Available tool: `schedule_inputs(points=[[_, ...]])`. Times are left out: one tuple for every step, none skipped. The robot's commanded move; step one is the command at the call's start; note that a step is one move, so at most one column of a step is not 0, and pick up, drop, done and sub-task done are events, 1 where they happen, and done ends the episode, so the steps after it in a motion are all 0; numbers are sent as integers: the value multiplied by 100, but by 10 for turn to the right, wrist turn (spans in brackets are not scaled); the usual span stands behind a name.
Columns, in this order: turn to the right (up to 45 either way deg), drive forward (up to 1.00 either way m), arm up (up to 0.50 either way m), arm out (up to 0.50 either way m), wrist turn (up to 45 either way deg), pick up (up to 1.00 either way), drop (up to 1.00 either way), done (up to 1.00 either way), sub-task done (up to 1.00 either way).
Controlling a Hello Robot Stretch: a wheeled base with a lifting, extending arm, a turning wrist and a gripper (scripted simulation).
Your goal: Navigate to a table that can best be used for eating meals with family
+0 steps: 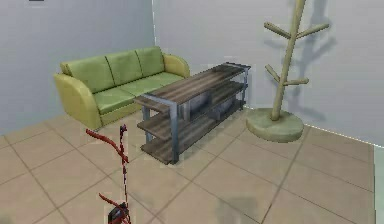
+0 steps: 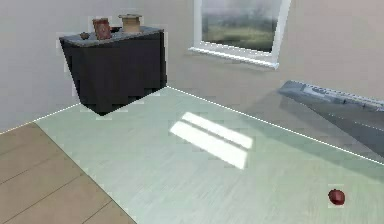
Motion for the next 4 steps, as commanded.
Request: schedule_inputs(points=[[180, 0, 0, 0, 0, 0, 0, 0, 0], [0, 10, 0, 0, 0, 0, 0, 0, 0], [-450, 0, 0, 0, 0, 0, 0, 0, 0], [-450, 0, 0, 0, 0, 0, 0, 0, 0]])
